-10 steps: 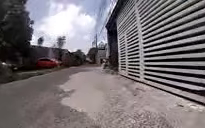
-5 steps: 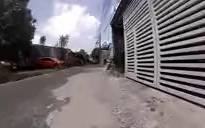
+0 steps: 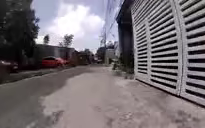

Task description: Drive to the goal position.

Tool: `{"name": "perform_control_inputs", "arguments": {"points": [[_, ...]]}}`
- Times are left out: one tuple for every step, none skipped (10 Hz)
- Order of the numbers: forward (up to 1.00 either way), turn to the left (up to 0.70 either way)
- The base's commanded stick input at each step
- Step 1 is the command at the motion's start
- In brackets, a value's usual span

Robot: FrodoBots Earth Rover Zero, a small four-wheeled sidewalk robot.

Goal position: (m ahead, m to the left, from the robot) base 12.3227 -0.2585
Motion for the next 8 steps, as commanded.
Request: {"name": "perform_control_inputs", "arguments": {"points": [[1.0, 0.13], [1.0, 0.0], [1.0, 0.0], [1.0, 0.0], [1.0, 0.0], [1.0, 0.0], [1.0, 0.0], [1.0, 0.0]]}}
